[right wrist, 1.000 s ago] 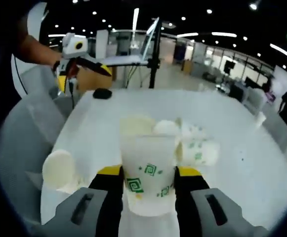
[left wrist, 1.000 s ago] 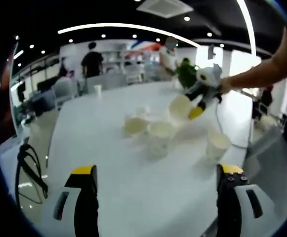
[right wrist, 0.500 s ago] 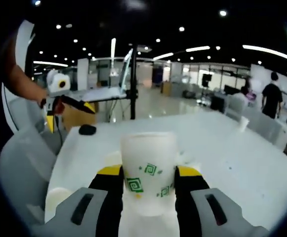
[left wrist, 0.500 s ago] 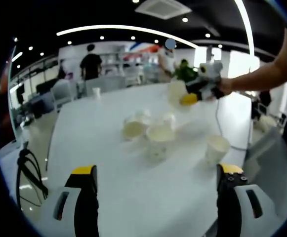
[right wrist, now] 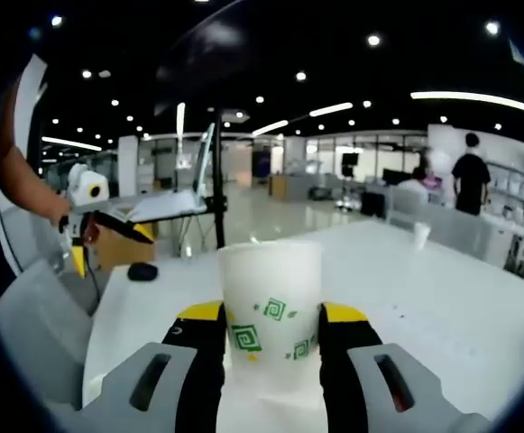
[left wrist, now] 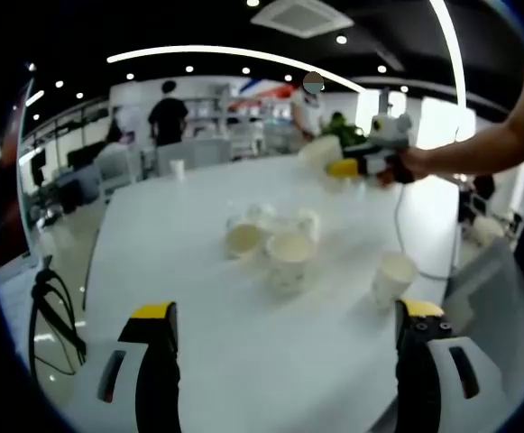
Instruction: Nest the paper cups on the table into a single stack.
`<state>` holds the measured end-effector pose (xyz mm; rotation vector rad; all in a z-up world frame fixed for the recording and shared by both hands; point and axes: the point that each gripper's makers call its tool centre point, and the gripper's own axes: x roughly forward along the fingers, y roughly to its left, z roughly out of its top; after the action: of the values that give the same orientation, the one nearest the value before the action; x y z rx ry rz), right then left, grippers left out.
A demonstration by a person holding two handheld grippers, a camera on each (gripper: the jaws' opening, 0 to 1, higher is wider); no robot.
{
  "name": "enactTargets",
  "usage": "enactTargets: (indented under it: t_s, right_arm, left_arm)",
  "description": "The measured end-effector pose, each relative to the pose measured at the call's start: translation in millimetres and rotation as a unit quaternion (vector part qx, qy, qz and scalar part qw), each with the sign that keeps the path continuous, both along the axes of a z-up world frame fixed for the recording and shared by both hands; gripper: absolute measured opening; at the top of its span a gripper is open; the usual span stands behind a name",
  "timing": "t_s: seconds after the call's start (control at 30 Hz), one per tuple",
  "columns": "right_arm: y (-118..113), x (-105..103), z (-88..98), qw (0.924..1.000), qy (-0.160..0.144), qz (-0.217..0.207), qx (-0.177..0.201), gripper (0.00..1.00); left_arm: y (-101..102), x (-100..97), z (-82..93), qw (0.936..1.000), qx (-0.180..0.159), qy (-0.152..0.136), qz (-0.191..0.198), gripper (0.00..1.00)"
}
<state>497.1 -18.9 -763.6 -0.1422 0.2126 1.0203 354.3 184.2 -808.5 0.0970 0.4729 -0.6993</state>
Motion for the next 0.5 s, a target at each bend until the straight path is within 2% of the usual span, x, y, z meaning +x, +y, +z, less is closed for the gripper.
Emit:
enactTargets:
  t_s: [0.13,0.5]
  right_arm:
    - [-6.8,4.1,8.7,0.9998,-0.007,-0.017,0.010,0.38]
    - [-14.0,8.1,22.9,0.9993,-0.024,-0.028,0.004,0.38]
  left_arm:
    - [-1.0,4.8,2.0,1.0000,-0.003,0.000,0.000,0.98]
    - [-7.1,8.9,8.6,0.9999,-0.009,-0.011,-0.009,0.98]
